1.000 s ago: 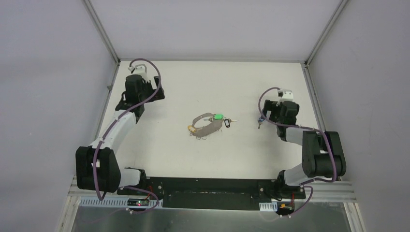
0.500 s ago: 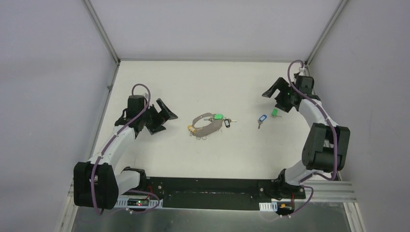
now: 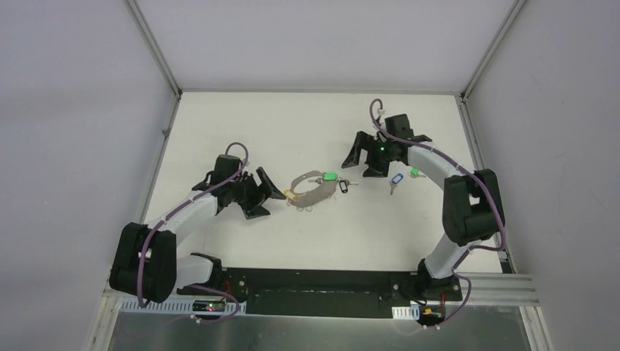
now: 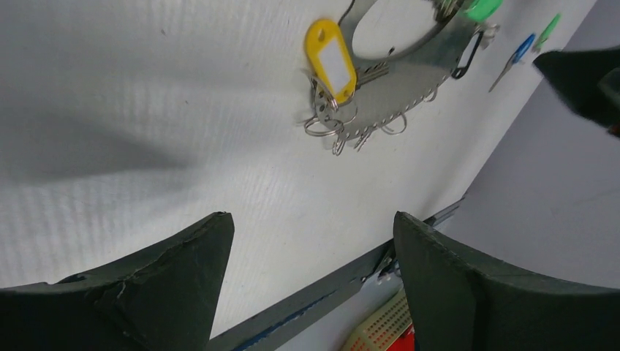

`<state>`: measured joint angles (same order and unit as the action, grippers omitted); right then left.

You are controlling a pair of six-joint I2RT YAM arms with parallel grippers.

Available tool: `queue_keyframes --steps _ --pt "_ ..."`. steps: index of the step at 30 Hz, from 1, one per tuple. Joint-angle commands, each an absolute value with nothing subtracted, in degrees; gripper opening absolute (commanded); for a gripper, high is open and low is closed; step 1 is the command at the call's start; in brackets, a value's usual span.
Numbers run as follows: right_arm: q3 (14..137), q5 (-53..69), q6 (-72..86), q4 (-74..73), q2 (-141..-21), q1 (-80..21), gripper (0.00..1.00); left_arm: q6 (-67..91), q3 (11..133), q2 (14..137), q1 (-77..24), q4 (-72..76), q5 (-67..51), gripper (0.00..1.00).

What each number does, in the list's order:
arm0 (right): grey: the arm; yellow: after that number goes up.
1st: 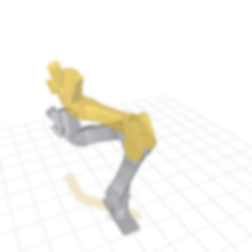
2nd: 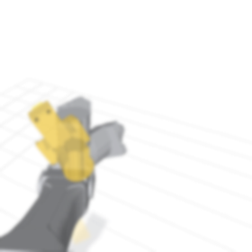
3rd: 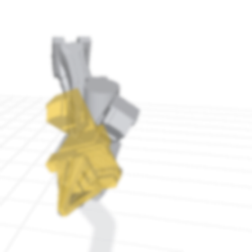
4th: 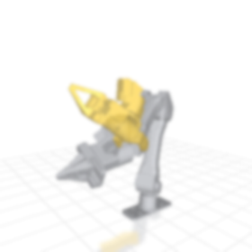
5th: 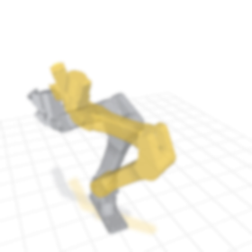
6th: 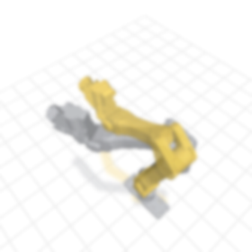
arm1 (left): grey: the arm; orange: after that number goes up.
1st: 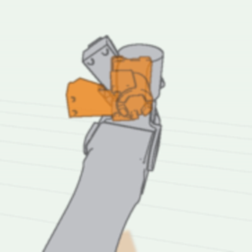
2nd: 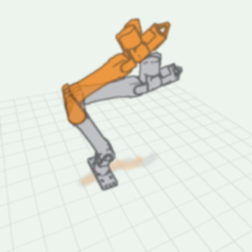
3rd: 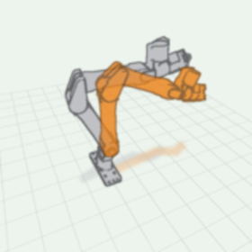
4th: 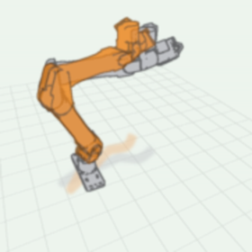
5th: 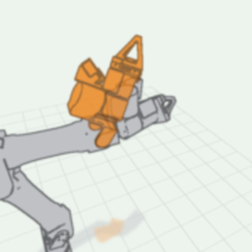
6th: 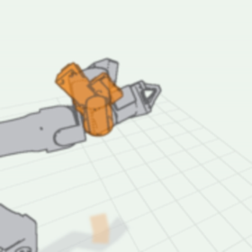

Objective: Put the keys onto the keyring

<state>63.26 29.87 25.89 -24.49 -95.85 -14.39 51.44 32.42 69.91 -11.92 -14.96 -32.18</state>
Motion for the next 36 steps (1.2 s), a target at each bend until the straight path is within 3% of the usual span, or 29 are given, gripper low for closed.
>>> queue_keyframes --steps 1,8,13,24,30,36 --pt "74.29 25.13 20.35 -29.12 -102.66 -19.4 1.0 54.53 33.86 72.07 -18.37 -12.55 -27.86 0.82" --pt "88.94 22.93 14.67 -36.97 -117.84 -24.6 0.98 56.25 32.61 72.56 -21.76 -9.89 -26.06 0.83" --pt "92.35 28.09 13.11 -39.88 -122.75 -26.7 0.87 56.35 30.0 68.44 -22.15 -9.21 -25.0 0.83" --pt "68.79 41.1 22.01 -28.64 -108.8 -28.32 0.73 55.73 25.5 63.49 -22.15 -9.05 -23.39 0.82" --pt "54.07 47.17 35.34 -14.12 -100.6 -30.59 0.75 53.54 26.12 64.54 -22.15 -9.81 -25.3 0.79" --pt "47.64 48.48 41.76 -7.66 -95.39 -31.58 0.77 53.16 24.69 63.25 -22.15 -10.13 -25.68 0.75"
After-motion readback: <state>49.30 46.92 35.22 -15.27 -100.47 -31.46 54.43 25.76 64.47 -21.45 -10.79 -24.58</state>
